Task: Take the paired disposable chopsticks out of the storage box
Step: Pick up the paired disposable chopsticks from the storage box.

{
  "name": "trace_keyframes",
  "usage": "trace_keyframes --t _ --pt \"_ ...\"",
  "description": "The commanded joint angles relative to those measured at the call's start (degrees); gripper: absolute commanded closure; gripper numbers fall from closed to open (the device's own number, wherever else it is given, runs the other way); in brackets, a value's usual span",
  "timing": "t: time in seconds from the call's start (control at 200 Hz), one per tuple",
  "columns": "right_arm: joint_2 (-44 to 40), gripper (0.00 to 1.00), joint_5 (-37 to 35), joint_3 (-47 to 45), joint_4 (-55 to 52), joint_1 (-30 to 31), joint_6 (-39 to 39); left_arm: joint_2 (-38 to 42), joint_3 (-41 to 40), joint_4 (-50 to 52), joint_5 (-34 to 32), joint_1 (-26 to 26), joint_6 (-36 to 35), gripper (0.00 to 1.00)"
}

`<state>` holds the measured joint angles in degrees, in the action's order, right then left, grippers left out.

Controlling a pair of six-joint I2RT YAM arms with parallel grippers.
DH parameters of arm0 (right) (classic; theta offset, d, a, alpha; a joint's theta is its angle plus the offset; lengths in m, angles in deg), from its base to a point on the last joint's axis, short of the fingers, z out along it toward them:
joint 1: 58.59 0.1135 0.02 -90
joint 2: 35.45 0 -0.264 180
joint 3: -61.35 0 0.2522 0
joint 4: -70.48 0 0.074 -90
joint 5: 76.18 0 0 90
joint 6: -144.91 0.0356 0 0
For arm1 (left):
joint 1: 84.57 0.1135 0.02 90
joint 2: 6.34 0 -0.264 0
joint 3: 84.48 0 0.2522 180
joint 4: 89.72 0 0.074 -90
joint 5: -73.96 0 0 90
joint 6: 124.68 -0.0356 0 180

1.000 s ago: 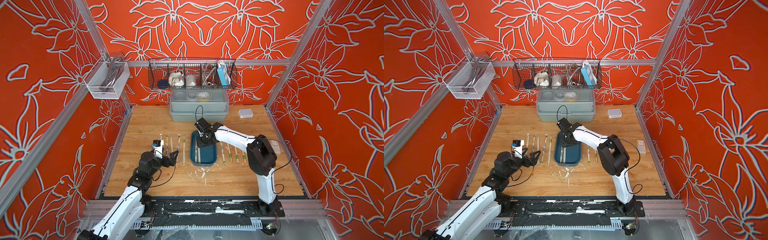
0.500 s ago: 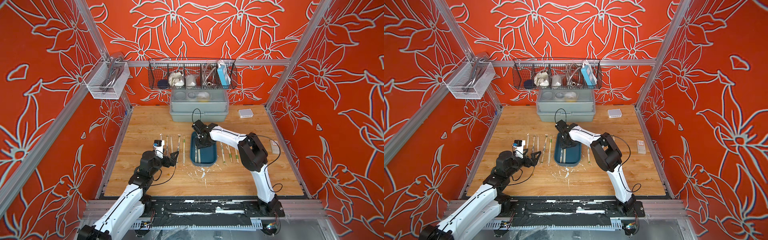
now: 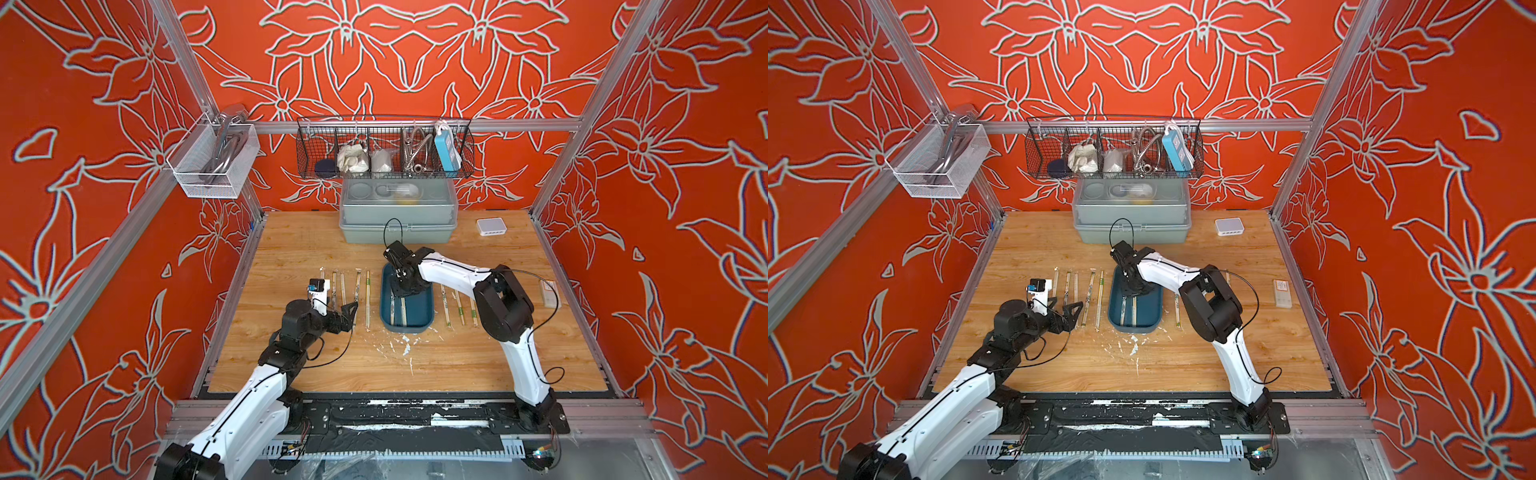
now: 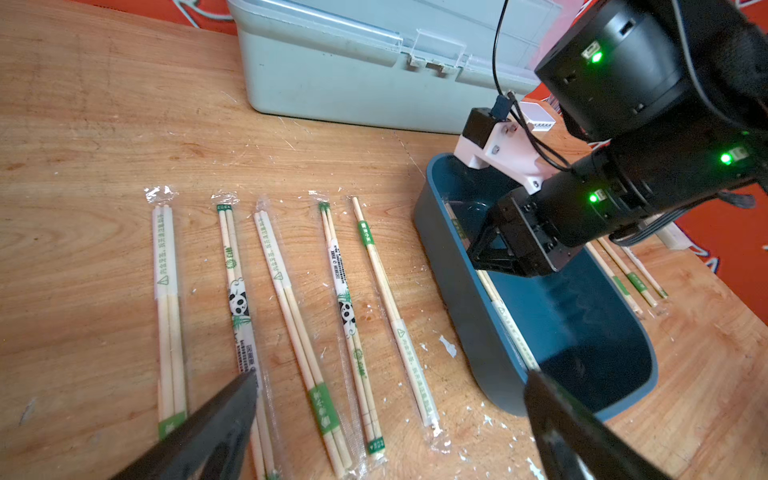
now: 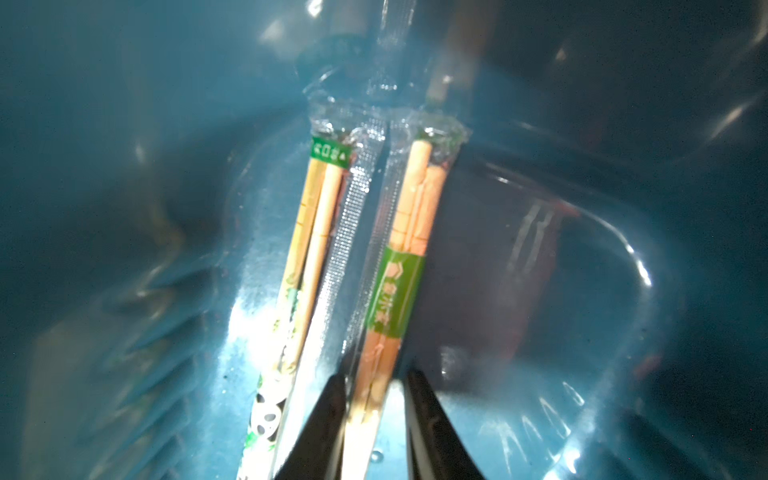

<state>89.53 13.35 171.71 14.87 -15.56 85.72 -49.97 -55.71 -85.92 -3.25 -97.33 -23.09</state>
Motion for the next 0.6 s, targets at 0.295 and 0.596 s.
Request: trace_keyframes --t 0.295,0.596 --pt "1.0 0.79 -1.5 -1.2 -0.1 -0.2 3.1 -2.0 2.2 -1.0 1.1 -0.2 0.1 0.0" --pt "0.9 0.87 -0.5 -2.7 1.4 -0.4 4.2 -2.2 2.3 -0.9 1.2 -0.2 0.0 0.0"
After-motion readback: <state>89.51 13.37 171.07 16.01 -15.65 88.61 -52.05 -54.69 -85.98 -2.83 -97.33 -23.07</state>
